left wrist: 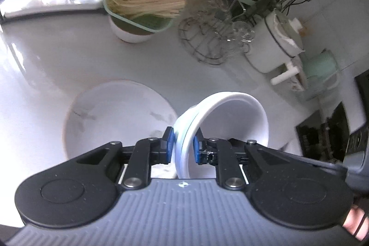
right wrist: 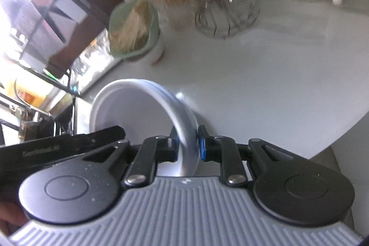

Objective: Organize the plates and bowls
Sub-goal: 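Carry the bowl stack with both grippers over the plate stack and lower it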

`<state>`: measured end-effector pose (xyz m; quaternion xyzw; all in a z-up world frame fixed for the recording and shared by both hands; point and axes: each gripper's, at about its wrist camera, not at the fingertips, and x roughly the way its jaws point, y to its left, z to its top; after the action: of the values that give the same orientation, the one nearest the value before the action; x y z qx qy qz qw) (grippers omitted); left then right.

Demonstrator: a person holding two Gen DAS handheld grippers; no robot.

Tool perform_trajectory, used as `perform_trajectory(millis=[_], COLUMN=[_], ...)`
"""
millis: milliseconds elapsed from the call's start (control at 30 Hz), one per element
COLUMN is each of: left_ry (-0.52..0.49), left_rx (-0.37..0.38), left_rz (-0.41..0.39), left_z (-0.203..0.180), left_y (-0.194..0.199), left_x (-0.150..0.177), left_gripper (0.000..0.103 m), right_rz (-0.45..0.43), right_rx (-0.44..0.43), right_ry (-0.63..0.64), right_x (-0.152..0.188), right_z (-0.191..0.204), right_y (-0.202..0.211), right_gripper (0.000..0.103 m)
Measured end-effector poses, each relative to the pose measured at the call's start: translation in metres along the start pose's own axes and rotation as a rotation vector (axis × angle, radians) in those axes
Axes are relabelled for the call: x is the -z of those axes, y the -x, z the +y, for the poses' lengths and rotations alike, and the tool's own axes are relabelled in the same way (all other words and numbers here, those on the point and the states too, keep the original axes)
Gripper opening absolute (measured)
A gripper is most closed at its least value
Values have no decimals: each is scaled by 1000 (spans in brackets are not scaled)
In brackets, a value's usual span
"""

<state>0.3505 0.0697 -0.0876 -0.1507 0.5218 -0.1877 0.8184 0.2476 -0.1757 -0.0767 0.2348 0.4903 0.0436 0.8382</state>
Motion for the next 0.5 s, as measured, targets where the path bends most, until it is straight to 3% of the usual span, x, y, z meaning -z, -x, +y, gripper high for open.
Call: perform_trajectory(millis=[500], left_ry=[195], left_rx=[-64], left_rz=[-50], left_z=[89], left_y=[-17], left_x=[10], left_gripper=[20], right_rz=[188], right_rx=[25], right_ry=[165], right_x=[-4], right_z=[61], right_y=[-84], right_gripper=[20])
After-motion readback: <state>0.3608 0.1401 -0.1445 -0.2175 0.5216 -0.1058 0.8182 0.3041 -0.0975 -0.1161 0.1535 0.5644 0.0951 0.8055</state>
